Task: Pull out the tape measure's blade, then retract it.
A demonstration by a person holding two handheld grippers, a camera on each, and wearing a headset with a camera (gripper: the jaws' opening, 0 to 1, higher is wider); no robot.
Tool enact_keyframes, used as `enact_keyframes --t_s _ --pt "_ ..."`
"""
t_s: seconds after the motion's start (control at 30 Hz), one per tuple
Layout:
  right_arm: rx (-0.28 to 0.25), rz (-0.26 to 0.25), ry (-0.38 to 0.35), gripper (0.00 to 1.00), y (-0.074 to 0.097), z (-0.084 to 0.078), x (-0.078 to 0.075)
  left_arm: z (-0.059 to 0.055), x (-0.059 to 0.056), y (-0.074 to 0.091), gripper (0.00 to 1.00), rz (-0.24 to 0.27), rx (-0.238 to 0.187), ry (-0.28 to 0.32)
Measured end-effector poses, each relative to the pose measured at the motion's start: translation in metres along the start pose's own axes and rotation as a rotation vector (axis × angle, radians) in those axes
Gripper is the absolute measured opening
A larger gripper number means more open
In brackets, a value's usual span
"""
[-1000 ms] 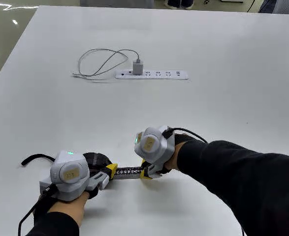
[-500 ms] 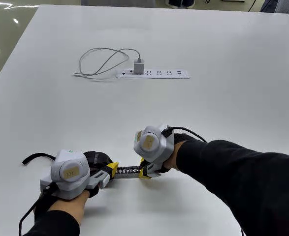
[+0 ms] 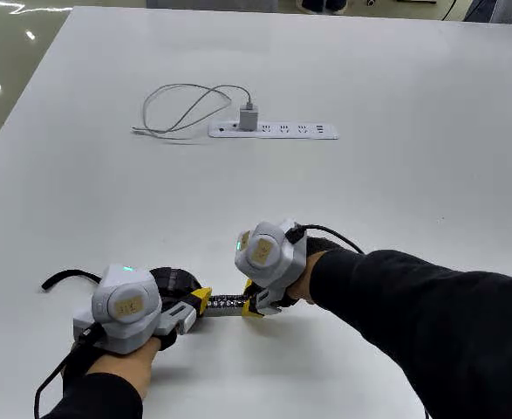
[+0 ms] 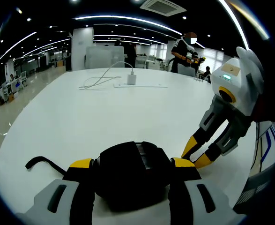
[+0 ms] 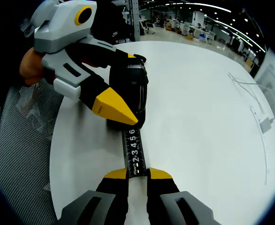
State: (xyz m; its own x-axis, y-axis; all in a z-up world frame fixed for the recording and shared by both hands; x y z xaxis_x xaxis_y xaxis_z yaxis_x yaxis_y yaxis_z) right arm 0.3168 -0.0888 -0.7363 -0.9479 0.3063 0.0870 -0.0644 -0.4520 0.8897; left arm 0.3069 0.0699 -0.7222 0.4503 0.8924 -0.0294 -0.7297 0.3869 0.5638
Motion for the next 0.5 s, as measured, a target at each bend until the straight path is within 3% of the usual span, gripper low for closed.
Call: enact_keyframes --t_s 0.5 --pt "-0.031 0.001 -0.003 0.10 -0.0029 0.0033 0.0003 -0.0004 -0.0004 -0.0002 0.60 0.002 0.002 0.003"
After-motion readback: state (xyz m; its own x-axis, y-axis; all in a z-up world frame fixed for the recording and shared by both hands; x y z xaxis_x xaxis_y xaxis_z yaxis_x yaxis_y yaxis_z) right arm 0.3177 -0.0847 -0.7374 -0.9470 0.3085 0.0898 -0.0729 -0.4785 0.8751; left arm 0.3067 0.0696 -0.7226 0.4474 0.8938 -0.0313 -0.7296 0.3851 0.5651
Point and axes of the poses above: the centre of the closed fingertips' face, and the gripper's own axes: y roughly backward along the fingers, x roughly to its left, z roughly out of its top, the point moved 8 cm from there along y, roughly backward along the fingers, and after that the axes turned 4 degrees about -y, right-handed, at the moved point
